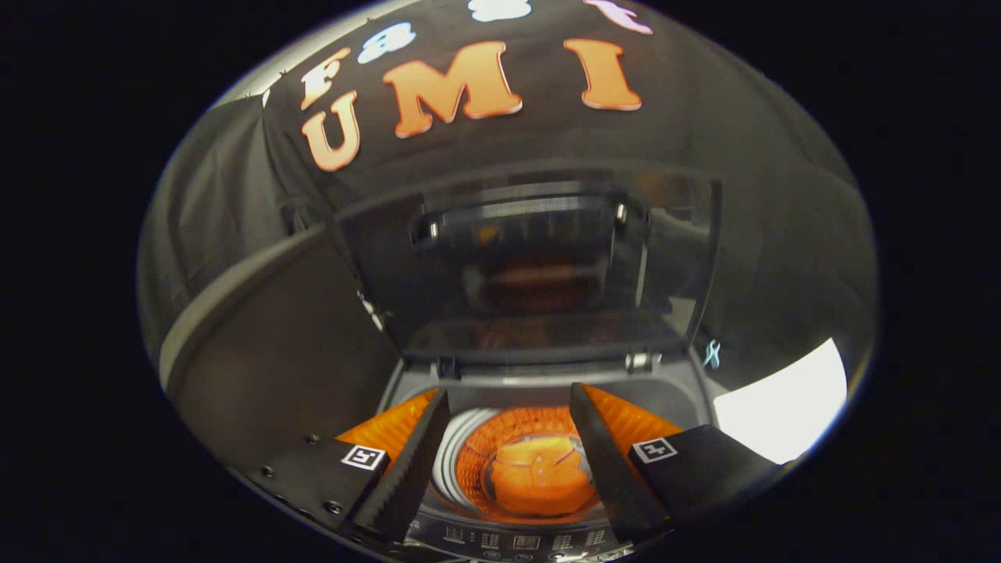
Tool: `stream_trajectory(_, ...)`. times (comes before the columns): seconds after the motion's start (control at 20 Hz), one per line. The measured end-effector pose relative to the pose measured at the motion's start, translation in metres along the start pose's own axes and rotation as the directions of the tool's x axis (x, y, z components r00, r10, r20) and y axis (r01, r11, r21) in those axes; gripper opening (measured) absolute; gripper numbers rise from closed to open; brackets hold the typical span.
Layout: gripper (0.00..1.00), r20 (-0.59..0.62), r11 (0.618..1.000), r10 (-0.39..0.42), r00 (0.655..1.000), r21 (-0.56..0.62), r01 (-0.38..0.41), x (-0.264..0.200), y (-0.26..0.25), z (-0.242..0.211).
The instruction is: Put the clothes into the washing machine and then close the washing machine lid.
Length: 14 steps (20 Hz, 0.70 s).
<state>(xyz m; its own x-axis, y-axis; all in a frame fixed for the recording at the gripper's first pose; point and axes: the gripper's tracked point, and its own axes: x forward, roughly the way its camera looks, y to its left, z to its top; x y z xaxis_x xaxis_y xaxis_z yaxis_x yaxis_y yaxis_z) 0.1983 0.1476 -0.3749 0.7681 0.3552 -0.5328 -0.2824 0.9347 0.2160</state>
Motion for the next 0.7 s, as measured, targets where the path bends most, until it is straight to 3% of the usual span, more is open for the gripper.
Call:
stream_trajectory(0.3, 0.99, 0.215, 1.0, 0.029, 0.976, -0.012, -0.027, -0.015, 0.013, 0.128)
stream_trajectory(0.5, 0.98, 0.283, 1.0, 0.023, 0.959, 0.012, -0.027, -0.008, 0.007, 0.2)
stream_trajectory(0.7, 0.98, 0.287, 1.0, 0.003, 0.958, 0.012, -0.007, 0.027, 0.0, 0.228)
